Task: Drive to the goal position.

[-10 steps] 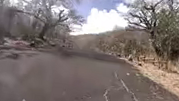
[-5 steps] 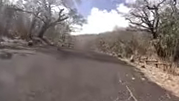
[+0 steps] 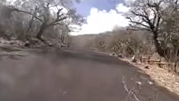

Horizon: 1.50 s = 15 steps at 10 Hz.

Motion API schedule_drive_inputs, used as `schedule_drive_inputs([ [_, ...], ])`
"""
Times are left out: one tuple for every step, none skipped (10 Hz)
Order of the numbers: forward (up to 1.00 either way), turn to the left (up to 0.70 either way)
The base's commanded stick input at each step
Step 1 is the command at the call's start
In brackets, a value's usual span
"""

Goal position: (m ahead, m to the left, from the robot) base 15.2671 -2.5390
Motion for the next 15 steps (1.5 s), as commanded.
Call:
schedule_drive_inputs([
  [0.70,0.00],
  [0.70,0.00],
  [0.70,0.00],
  [0.70,0.00],
  [0.70,0.00],
  [0.70,0.00],
  [0.70,0.00],
  [0.70,0.00],
  [0.70,0.00],
  [0.70,0.00],
  [0.70,0.00],
  [0.70,0.00],
  [0.70,0.00],
  [0.70,0.00],
  [0.70,0.00],
])
